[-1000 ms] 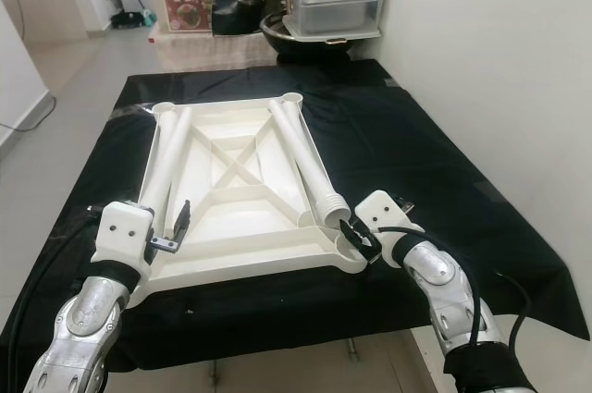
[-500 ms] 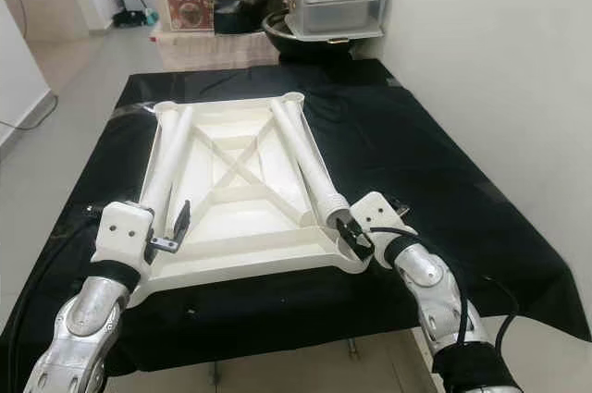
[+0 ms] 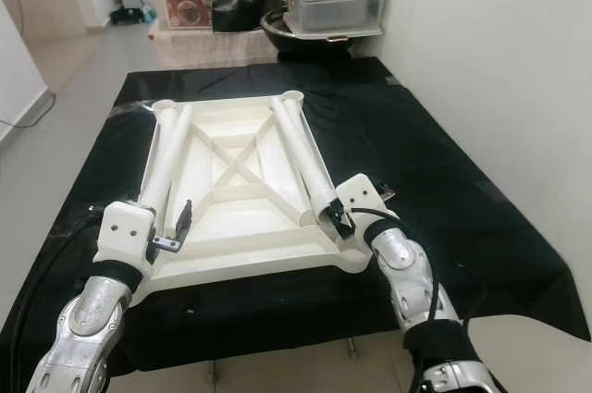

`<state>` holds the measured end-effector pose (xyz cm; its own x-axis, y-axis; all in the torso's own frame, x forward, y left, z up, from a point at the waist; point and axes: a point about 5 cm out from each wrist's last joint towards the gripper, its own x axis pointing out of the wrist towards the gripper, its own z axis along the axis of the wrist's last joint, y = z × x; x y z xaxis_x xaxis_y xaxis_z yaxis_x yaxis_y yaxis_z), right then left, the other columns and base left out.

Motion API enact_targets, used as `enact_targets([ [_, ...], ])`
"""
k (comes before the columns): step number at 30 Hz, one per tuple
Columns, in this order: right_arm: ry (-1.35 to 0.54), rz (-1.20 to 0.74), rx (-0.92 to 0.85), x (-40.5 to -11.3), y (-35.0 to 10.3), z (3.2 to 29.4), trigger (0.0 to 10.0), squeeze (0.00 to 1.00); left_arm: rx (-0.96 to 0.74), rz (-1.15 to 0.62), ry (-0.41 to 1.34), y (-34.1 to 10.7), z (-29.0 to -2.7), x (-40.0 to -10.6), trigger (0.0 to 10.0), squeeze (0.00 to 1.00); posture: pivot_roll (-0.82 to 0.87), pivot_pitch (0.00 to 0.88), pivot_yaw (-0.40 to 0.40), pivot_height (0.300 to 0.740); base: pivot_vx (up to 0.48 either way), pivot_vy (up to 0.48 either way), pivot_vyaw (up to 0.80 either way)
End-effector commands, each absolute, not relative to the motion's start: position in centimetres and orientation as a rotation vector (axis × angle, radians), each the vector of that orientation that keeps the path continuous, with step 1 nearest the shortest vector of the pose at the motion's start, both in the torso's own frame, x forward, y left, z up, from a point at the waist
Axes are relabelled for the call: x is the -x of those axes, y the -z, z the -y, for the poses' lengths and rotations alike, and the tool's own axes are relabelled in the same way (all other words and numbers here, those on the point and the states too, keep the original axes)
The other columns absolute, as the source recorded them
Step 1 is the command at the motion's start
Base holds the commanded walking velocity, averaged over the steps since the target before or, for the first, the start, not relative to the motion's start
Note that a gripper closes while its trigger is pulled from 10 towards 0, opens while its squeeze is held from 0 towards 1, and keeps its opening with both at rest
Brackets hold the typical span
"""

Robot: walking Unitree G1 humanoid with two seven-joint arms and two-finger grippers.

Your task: Building children table

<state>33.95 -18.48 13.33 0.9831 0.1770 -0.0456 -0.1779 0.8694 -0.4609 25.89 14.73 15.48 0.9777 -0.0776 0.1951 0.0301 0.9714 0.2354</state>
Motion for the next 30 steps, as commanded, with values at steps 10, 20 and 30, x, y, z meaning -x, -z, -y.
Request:
enact_targets([
  [10, -0.148, -0.008, 0.439, -34.3, -12.3, 17.4, 0.0, 0.00, -0.246, 0.194, 0.046, -15.1, -14.8, -26.0, 10.0, 0.00, 0.03, 0.000, -0.040, 0.740, 0.000, 0.000, 0.00],
  [20, -0.113, -0.047, 0.430, -34.0, -11.2, 17.9, 0.0, 0.00, -0.254, 0.186, 0.050, -15.0, -14.9, -26.0, 10.0, 0.00, 0.03, 0.000, -0.031, 0.740, 0.000, 0.000, 0.00],
  [30, 0.042, 0.119, 0.159, -34.6, -14.4, 20.2, 0.0, 0.00, -0.134, 0.172, -0.003, -15.1, -15.9, -26.3, 10.0, 0.00, 0.03, 0.000, -0.029, 0.740, 0.000, 0.000, 0.00],
])
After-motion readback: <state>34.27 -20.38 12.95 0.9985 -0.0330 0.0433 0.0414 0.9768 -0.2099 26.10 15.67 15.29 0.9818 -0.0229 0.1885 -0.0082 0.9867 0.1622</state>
